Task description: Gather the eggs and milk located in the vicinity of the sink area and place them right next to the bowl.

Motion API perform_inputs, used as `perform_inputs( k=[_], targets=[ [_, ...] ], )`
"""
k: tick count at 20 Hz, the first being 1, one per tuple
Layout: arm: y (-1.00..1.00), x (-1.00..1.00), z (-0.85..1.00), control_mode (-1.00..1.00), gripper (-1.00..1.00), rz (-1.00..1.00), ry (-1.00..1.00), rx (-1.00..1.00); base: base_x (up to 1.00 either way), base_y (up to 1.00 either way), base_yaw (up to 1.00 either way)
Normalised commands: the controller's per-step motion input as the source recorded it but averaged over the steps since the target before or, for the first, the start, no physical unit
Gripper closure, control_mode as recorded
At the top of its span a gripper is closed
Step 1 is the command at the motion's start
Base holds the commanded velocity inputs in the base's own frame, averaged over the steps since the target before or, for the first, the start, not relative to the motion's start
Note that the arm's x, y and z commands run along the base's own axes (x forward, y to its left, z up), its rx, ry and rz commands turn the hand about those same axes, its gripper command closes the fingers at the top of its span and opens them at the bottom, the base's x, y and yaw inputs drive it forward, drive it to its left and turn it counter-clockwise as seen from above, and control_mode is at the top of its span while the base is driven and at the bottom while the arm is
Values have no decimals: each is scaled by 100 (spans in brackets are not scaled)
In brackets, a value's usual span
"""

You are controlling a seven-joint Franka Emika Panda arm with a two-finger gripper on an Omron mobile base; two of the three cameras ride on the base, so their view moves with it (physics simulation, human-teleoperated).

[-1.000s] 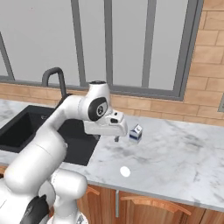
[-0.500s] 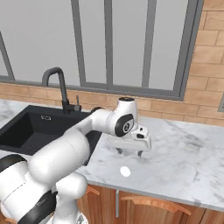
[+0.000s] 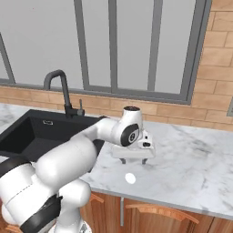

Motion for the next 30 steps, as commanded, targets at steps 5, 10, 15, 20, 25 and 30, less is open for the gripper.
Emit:
perform_inputs(
  k=[5,10,15,20,25,30],
  targets=[
    [16,-23,-4,-100,-100,19,0,1,0,0,0],
    [0,-18,-17,-100,-100,0,0,8,0,0,0],
    [0,13,-11,-100,-100,0,0,10,0,0,0],
    [0,18,-8,-100,-100,0,0,2,0,0,0],
    [-2,22,-32,-100,-100,0,1,0,0,0,0],
    [0,-5,-33,-100,-100,0,1,1,0,0,0]
  ],
)
